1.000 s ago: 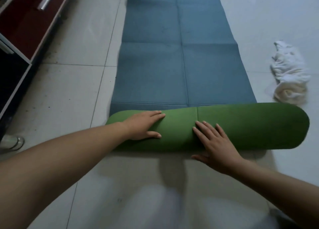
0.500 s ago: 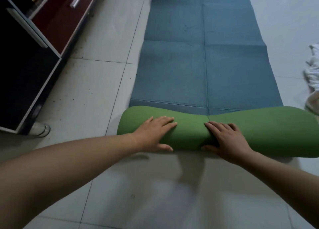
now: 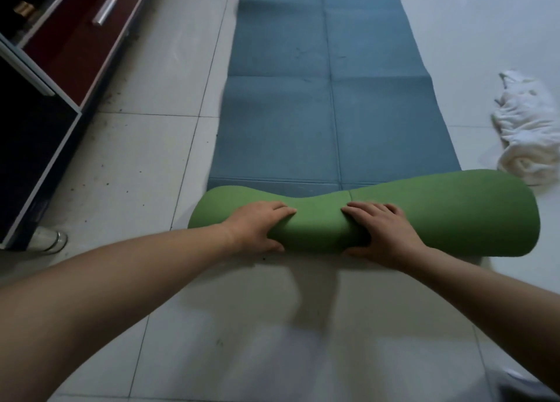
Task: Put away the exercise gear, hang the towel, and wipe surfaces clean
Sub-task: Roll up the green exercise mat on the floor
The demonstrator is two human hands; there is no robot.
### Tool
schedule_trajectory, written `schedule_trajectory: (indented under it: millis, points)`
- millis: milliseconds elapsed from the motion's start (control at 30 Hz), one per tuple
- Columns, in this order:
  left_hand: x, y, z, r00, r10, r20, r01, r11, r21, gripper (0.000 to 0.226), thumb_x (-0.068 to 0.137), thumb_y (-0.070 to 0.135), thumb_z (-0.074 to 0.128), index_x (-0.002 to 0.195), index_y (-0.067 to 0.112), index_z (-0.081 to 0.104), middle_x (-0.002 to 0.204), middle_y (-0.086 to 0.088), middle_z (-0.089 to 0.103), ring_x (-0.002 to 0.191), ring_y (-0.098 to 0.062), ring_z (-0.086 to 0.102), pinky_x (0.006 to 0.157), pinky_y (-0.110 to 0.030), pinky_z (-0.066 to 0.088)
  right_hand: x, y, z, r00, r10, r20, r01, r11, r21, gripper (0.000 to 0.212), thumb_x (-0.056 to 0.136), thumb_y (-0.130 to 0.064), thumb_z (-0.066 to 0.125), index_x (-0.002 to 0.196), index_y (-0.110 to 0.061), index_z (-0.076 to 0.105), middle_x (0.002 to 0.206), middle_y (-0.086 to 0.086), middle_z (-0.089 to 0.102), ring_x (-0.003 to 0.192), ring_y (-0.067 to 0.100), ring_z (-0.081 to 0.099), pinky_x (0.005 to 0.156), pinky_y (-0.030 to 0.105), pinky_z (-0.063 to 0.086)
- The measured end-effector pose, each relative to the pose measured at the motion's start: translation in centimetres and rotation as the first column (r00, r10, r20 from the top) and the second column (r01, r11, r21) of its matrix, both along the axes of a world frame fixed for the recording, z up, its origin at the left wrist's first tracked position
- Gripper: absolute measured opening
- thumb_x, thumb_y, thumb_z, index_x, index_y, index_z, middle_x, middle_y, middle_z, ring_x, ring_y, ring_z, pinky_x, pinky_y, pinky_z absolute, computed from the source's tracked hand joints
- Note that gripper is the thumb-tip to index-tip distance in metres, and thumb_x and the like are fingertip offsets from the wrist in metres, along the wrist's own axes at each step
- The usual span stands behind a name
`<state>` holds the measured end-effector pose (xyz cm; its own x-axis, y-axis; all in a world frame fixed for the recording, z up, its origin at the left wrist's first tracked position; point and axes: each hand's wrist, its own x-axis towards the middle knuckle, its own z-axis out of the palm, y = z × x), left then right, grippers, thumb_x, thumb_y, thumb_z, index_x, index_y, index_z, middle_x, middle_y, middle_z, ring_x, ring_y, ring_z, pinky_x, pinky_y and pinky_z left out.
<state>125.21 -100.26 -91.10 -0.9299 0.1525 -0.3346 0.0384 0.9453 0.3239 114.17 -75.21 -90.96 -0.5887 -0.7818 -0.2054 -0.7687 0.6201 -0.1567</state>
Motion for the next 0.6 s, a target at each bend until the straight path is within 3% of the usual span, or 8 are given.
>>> schedule_trajectory:
  millis: [200,600]
  points:
    - [-0.1,0.2,0.8,1.0,-0.013,0.004,0.013,1.0,0.001,0.071,0.079,0.042,0.067,0.141,0.025,0.035,0.139,0.004,0.043,0.125,-0.019,0.044,0.098,-0.03,0.039,0.5,0.3,0.8,1.0,-0.012,0.005,0.012,1.0,-0.012,0.072,0.073,-0.051,0.069,0.136,-0.029,0.043,0.138,-0.007,0.049,0.128,0.016,0.042,0.102,0.033,0.024]
    - [1.5,-0.1,4.1,0.996,-0.027,-0.09,0.026,1.0,-0.009,0.051,0.085,0.035,0.06,0.133,0.027,0.044,0.129,0.003,0.053,0.115,-0.021,0.052,0.086,-0.033,0.044,1.4,0.4,3.9,0.989,0.044,-0.141,-0.058,0.993,-0.103,0.046,0.071,-0.042,0.072,0.112,-0.026,0.063,0.103,-0.003,0.07,0.095,0.023,0.064,0.077,0.034,0.036]
